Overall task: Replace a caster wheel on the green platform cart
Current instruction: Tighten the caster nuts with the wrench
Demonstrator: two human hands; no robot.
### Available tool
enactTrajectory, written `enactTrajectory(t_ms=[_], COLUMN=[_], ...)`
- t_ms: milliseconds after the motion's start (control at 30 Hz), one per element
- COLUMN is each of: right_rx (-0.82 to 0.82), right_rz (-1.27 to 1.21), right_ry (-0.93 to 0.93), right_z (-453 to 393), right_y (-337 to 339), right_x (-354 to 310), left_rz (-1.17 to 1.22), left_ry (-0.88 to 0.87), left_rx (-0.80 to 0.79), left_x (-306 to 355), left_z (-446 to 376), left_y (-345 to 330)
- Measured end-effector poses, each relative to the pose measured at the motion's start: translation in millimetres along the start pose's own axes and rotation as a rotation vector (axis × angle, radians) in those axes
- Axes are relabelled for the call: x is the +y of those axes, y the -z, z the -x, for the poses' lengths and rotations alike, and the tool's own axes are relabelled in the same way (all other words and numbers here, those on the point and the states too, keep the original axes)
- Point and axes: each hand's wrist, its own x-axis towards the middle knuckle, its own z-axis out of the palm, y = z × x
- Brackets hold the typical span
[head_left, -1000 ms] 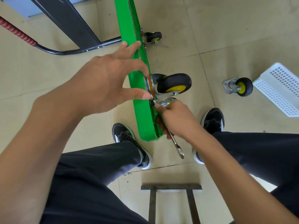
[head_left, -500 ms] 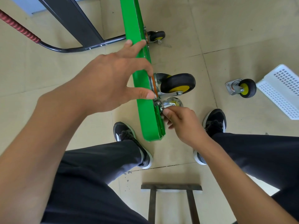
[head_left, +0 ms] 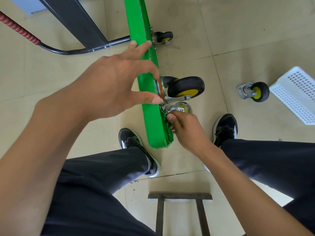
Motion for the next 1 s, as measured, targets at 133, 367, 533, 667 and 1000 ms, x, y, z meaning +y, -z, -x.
enactTrajectory(t_ms=[133, 367, 533, 667, 1000], right_rx=[0.042, -0.251, -0.268, -0.162, -0.102], right_rz=[0.066, -0.497, -0.372, -0.273, -0.113], right_ry=[-0.081, -0.524, -0.438, -0.291, -0.033], right_z=[7, -1, 7, 14, 8], right_y=[0, 34, 43, 31, 10], right_x=[-18, -57, -43, -20, 3], left_rz=[0.001, 0.000, 0.017, 0.008, 0.001], left_ry=[0.012, 0.010, 0.005, 0.009, 0.020], left_rx=[-0.010, -0.005, -0.002, -0.003, -0.021], left_x=[2, 2, 0, 1, 2], left_z=[0, 0, 1, 0, 1], left_y=[1, 0, -1, -1, 1])
